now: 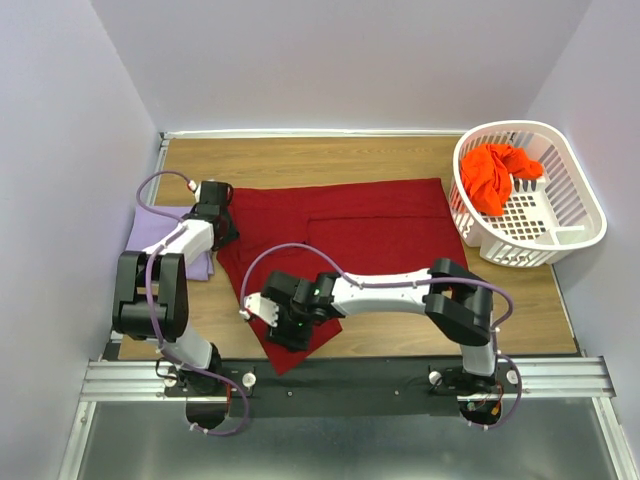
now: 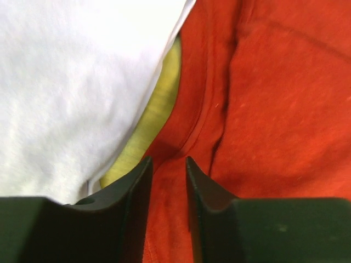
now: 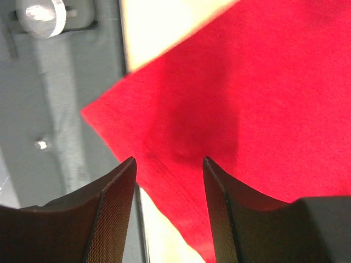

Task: Fold and stack the t-shirts
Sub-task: Fold the tshirt

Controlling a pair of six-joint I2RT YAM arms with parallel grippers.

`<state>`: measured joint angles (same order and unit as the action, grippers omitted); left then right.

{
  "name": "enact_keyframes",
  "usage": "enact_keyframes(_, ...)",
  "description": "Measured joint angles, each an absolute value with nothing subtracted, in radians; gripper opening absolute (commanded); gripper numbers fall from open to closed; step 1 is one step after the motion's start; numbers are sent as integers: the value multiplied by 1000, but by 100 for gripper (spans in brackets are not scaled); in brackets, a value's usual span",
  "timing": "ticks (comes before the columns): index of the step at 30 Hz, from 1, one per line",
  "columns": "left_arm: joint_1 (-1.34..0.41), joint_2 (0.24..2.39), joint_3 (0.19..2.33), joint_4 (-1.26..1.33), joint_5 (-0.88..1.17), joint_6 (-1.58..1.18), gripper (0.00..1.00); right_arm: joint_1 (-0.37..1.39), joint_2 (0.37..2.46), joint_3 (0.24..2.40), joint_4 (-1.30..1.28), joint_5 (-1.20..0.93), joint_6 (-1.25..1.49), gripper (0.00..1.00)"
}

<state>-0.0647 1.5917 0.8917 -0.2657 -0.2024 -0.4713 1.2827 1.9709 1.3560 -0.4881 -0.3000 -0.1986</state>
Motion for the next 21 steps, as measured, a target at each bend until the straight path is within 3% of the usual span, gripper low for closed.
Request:
enact_keyframes(5,-71,1523,908,-295,-203,-482,49,1251,1904,1353,-508,-176,-128,64)
enact_keyframes(13,-128,1192,865,-380,-212,-554,55,1084,1669,1266,-506,-23,20,73)
enact_keyframes(21,-188,1185,718,-510,-180,-604,54,905,1541,1097,-461,101,168,74)
